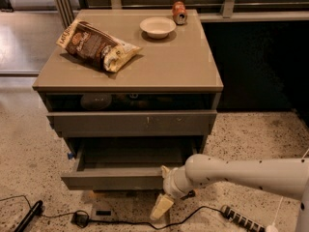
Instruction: Open middle drawer
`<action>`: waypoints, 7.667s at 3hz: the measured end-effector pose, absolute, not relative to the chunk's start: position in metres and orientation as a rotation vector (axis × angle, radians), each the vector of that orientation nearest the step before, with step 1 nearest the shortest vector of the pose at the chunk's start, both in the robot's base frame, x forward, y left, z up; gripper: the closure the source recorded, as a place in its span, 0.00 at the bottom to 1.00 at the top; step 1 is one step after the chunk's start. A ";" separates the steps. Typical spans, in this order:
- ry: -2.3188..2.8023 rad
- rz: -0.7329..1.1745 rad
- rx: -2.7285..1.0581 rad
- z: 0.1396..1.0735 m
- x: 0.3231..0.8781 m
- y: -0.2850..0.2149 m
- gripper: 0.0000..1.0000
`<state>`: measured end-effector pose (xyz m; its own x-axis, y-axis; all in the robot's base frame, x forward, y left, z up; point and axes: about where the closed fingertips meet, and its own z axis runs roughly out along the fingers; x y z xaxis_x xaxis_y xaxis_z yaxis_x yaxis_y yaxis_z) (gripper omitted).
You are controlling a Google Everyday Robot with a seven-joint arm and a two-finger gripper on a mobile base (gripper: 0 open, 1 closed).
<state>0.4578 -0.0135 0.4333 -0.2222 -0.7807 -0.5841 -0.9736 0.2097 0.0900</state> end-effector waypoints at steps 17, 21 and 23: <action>1.758 0.471 -1.652 0.475 0.453 -0.014 0.00; 1.726 0.569 -1.817 0.422 0.429 0.034 0.00; 1.712 0.521 -1.770 0.457 0.456 0.031 0.00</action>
Offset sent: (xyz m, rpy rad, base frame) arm -0.0649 -0.0177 -0.0255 -0.0350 0.0144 0.0793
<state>0.4561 0.0313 0.4572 0.0847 -0.7451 -0.6616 -0.9873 0.0267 -0.1565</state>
